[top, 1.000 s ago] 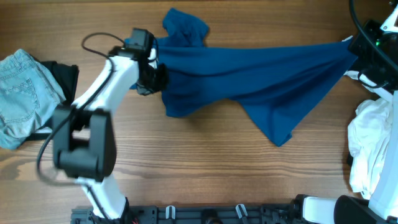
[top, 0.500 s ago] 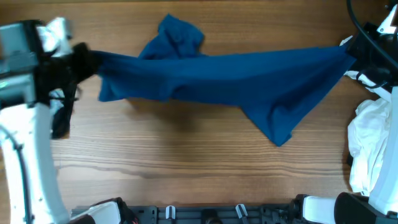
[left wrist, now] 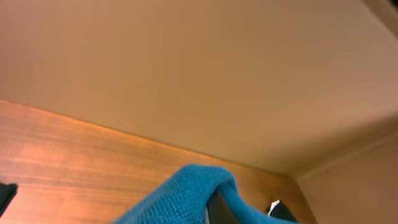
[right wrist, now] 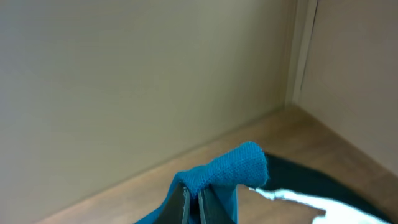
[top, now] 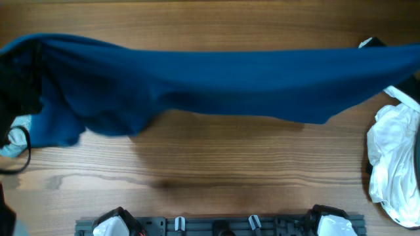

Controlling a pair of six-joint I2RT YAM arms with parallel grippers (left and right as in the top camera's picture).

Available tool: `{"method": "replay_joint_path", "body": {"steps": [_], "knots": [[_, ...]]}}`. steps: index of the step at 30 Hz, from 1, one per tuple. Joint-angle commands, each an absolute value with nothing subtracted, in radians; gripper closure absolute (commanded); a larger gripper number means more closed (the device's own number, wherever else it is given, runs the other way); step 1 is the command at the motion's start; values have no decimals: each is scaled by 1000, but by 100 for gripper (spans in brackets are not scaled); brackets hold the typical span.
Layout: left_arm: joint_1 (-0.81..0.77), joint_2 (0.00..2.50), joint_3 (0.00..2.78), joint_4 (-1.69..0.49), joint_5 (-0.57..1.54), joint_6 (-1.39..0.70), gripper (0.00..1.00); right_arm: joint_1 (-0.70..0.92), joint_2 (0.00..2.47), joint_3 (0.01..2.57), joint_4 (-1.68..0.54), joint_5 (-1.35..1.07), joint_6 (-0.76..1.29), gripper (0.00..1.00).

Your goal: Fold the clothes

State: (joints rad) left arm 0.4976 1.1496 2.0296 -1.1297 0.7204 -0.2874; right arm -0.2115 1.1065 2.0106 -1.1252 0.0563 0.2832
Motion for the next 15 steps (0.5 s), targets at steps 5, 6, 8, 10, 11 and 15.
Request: {"method": "replay_joint_path", "body": {"steps": [5,6,8,10,11,15], "knots": [[507,1130,2106,-1154,744,-300,96,-218,1066,2031,-1115,88,288,96],[507,1130,2106,-1157,744,-300,96,-218,1066,2031,-1116,88,287,96],[507,1130,2106,-1162,744,-300,96,-218,1067,2031,-1116,88,288,96],[507,1130,2106,-1164,744,-299,96,-218,1067,2031,-1116,88,288,96],[507,1130,2106,-1164,744,-299,96,-218,1067,2031,-1117,88,288,96],[507,1132,2106,-1166,744,-300,96,-218,1068,2031,-1121,88,287,96]]}}
